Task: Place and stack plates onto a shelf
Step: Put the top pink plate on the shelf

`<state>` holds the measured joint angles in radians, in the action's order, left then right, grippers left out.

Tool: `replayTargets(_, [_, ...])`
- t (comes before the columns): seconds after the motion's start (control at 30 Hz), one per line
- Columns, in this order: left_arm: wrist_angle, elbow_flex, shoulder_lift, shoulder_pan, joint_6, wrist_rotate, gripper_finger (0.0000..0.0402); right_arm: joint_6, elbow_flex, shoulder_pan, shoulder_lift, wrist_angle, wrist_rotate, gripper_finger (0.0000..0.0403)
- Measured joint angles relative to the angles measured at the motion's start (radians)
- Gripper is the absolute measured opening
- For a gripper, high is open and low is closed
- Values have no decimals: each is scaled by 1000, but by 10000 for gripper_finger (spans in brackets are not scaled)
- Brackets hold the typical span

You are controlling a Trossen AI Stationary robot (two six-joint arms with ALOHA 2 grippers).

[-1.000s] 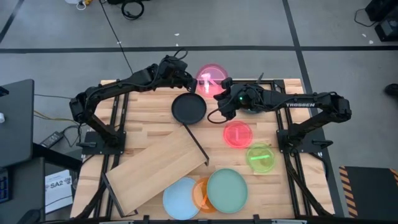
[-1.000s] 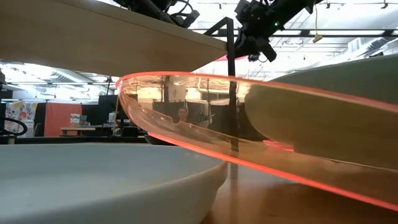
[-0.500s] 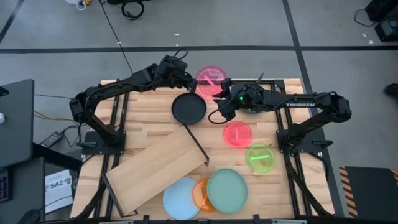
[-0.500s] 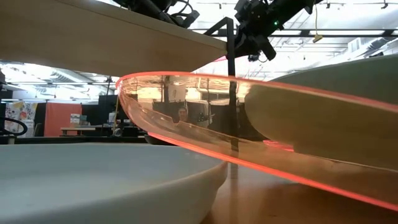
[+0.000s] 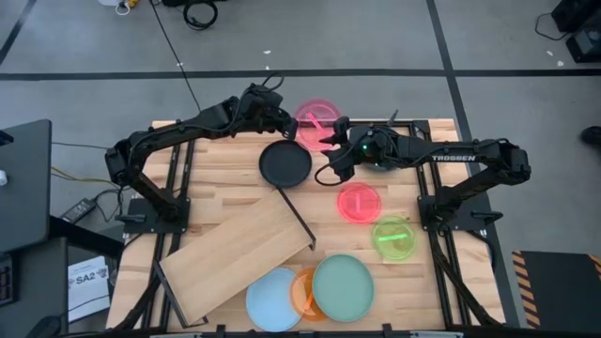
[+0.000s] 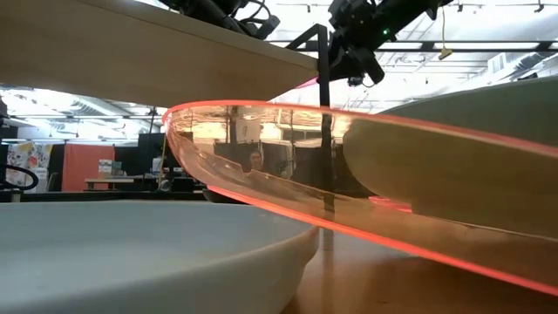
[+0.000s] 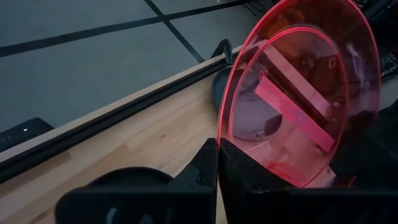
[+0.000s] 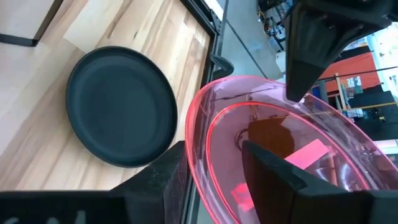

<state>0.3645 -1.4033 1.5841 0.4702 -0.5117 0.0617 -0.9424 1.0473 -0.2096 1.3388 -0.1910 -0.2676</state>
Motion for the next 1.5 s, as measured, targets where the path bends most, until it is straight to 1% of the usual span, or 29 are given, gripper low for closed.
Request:
replayTargets(0.2, [0, 0, 0, -1, 2, 67, 9, 0, 0, 26, 0, 46, 0, 162])
replayTargets(0.43, [-1, 0, 0, 3, 93, 136, 9, 0, 0, 86, 0, 57, -9, 162])
replayTargets(0.5, [-8, 0, 0, 8, 115, 140, 9, 1, 0, 102, 0, 57, -46, 162])
replayTargets(0.63, [-14, 0, -8, 25, 135, 140, 9, 1, 0, 131, 0, 56, -165, 162])
replayTargets(0.73, [-3, 1, -22, 43, 139, 114, 9, 1, 0, 142, 0, 40, -226, 162])
replayTargets(0.83, [-4, 0, -45, 56, 138, 73, 9, 10, 0, 144, 0, -1, -233, 162])
replayTargets(1.03, [48, 0, -116, 79, 142, 34, 9, 127, 0, 143, 0, -102, -236, 162])
replayTargets(1.3, [215, 0, -239, 89, 164, 28, 9, 248, 0, 143, 0, -191, -234, 162])
replayTargets(1.4, [305, 0, -288, 89, 162, -4, 9, 281, 0, 143, 0, -197, -231, 162])
replayTargets(1.5, [395, 0, -336, 87, 157, -62, 9, 296, 0, 143, 0, -200, -230, 162])
